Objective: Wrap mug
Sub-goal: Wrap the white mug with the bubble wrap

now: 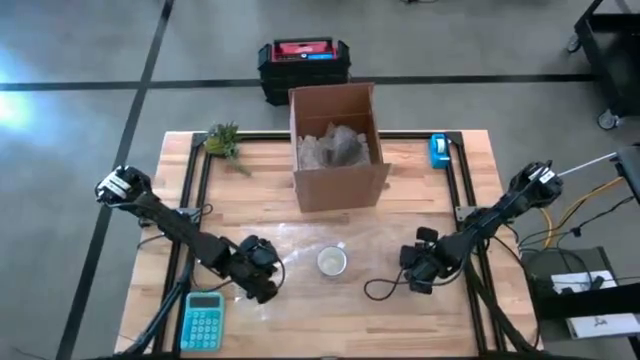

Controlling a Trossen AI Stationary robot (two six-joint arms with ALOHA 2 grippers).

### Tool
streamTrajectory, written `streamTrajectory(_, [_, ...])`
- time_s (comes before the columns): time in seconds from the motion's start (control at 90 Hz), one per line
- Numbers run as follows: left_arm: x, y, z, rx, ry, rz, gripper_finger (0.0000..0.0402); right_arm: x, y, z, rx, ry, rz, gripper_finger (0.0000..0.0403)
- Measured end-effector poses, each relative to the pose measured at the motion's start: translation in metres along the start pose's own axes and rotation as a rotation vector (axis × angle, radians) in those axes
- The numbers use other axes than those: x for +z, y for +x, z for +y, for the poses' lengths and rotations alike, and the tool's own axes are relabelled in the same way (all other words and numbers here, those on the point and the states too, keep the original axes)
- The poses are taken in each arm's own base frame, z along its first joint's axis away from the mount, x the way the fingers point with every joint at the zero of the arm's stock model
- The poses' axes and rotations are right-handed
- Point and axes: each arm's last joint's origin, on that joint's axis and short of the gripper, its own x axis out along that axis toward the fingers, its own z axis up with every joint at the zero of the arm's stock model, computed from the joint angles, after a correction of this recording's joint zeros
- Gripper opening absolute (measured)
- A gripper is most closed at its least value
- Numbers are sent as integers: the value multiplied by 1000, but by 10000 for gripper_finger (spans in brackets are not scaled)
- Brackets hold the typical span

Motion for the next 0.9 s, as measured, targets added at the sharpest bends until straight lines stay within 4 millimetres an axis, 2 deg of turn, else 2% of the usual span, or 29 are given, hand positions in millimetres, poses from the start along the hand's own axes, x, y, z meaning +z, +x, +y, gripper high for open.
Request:
streamTrajectory(0.067, [3,1,-1,-14,16,-27,0,3,-3,2,13,-31,0,12])
streamTrajectory(0.333, [10,2,-3,-31,46,-89,0,34,-41,19,37,-174,-187,2])
streamTrajectory(0.633, [11,2,-4,-35,42,-99,0,71,-84,26,-189,-234,-545,1])
streamTrajectory(0.789, [12,2,-4,-41,41,-106,0,94,-94,31,-130,-252,-734,2])
streamTrajectory(0.9, [14,2,-4,-34,45,-123,0,112,-90,30,-100,-277,-834,2])
